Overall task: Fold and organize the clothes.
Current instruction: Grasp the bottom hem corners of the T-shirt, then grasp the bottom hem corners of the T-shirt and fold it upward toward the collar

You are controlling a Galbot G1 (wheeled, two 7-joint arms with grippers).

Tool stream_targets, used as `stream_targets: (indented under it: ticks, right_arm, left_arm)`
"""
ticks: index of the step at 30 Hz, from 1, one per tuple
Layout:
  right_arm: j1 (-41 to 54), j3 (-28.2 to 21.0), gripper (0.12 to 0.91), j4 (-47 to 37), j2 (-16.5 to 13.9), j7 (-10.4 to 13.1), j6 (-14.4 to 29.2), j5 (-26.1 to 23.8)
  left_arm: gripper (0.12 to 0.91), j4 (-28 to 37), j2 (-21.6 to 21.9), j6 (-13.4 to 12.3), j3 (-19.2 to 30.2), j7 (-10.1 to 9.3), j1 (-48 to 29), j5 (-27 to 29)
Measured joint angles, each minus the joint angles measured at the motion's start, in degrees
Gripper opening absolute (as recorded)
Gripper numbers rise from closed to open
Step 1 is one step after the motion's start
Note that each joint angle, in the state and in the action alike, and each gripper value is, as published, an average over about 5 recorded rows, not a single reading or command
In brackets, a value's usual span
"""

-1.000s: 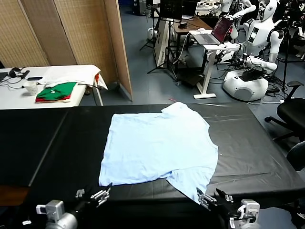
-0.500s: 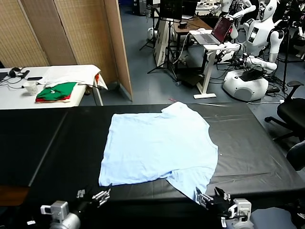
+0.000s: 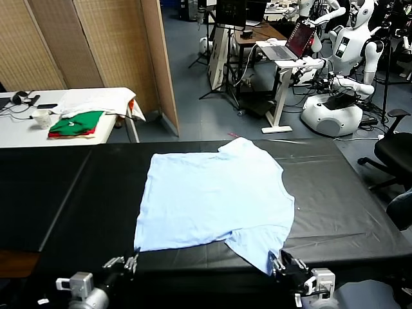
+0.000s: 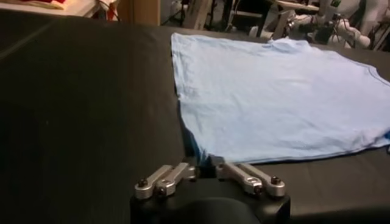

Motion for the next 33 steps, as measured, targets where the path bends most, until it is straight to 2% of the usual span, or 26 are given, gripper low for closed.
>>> stream_targets:
  ticks: [6, 12, 16, 19, 24, 29, 33]
  right_arm:
    - [-2.94, 0.36, 0.14, 3.3, 0.04, 1.61, -0.4, -0.63]
    - [-7.84, 0.54, 0.14, 7.38, 0.1, 1.82, 0.01, -1.76]
    - [-8.48, 1.38, 0.14, 8.16, -0.32, 1.15, 1.36, -1.76]
    - [-7.75, 2.23, 0.14, 7.81, -0.92, -0.38, 3.62, -1.34]
    - [-4.25, 2.56, 0.14, 5.01, -2.11, -3.28, 8.98, -0.96]
    - [1.42, 1.82, 0.14, -0.95, -3.67, -3.92, 13.39, -0.41]
    - [6.06, 1.21, 0.14, -4.85, -4.62, -3.98, 14.73, -0.04]
  left_arm:
    - [0.147, -0.75, 0.08, -0.16, -0.37, -0.76, 1.35, 0.63]
    - [0.147, -3.55, 1.01, -0.01, -2.32, -2.02, 4.79, 0.45]
    - [0.147, -6.06, 0.81, -0.28, -3.71, -2.31, 7.35, 0.52]
    - [0.147, -7.29, 0.67, -0.77, -4.46, -2.57, 8.1, 0.6]
    - [0.147, -6.87, 0.21, -3.59, -4.51, -2.19, 6.72, 0.98]
    - [0.147, -3.95, -1.39, -7.45, -3.19, -0.17, 2.38, 0.82]
    - [0.147, -1.16, -2.24, -9.21, -1.99, 0.32, -2.11, 1.05]
